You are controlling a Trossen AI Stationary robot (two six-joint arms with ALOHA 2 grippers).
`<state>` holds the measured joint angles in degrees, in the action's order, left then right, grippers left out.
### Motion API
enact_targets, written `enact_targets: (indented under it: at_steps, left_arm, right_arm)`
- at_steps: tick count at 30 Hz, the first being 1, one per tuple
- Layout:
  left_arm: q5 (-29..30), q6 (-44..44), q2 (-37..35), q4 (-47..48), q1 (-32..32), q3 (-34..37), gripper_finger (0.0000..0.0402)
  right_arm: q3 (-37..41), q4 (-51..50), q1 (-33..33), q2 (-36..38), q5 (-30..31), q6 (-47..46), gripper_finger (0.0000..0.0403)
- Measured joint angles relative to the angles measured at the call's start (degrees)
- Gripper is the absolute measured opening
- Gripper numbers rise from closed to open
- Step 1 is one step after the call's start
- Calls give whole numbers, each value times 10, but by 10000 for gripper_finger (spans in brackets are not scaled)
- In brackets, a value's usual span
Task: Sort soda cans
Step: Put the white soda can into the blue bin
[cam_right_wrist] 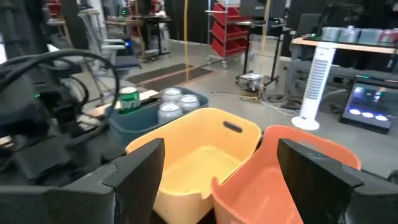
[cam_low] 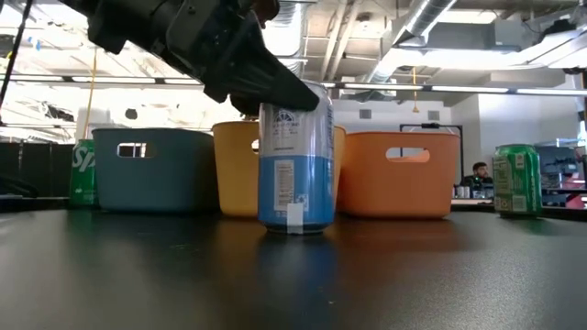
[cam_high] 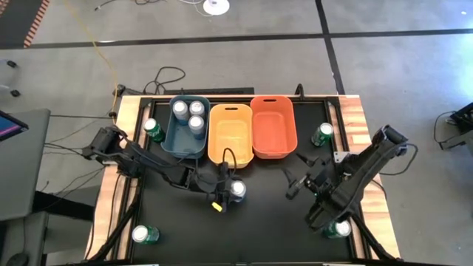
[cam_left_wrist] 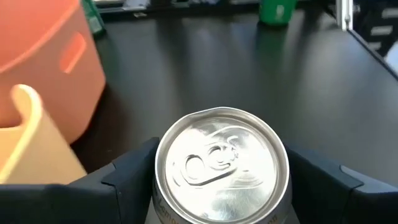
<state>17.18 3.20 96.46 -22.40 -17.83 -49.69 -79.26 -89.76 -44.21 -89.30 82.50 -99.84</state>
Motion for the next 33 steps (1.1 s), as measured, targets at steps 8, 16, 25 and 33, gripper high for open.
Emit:
enact_targets:
  at_steps: [8, 16, 25, 33]
  left_arm:
    - [91, 61, -100, 108, -10, 0, 287]
    - [200, 129, -232, 289, -68, 0, 287]
    - [263, 220, -287, 426, -129, 0, 287]
    - [292, 243, -329, 505, -130, 0, 287]
  right_arm:
    - [0, 7, 11, -26, -14, 42, 328]
    - [0, 8, 30, -37, -37, 40, 328]
    - [0, 14, 18, -38, -40, 57, 328]
    - [0, 20, 41, -38, -40, 57, 328]
